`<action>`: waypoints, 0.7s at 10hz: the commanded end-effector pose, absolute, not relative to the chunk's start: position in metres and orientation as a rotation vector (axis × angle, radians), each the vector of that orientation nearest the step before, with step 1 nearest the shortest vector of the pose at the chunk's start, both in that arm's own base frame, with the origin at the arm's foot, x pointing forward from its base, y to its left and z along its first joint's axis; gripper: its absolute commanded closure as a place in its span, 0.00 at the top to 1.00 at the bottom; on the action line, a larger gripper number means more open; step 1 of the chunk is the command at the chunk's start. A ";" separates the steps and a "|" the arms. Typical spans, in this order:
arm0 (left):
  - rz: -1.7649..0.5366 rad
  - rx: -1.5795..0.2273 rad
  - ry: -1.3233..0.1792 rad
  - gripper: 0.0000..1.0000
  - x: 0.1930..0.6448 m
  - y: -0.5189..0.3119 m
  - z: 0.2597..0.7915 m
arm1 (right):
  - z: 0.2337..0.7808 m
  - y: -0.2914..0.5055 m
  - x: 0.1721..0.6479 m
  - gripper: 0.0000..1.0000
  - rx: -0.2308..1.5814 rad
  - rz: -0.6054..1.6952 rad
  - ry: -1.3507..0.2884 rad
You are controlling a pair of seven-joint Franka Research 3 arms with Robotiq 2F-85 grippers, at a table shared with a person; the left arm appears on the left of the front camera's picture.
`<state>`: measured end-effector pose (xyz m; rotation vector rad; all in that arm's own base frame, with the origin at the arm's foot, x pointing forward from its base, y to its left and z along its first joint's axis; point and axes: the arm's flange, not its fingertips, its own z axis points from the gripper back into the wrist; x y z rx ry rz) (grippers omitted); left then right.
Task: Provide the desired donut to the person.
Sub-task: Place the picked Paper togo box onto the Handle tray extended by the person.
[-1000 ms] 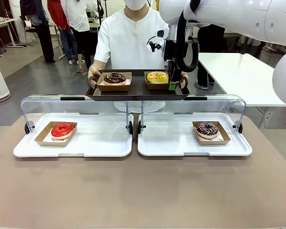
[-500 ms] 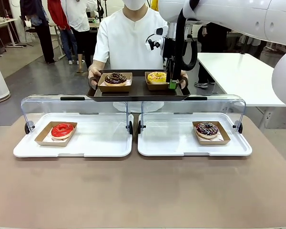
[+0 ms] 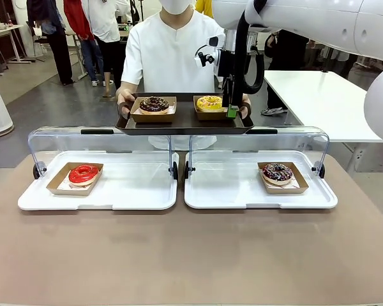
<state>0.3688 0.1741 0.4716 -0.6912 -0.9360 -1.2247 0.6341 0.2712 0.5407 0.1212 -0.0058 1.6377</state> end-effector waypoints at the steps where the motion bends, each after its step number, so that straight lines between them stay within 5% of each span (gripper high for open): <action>1: -1.220 -0.686 -0.940 1.00 0.368 0.175 0.473 | 0.553 0.275 0.629 1.00 0.078 1.632 0.014; 7: -1.220 -0.686 -0.940 1.00 0.368 0.175 0.473 | 0.593 0.253 0.491 1.00 -0.051 1.551 0.037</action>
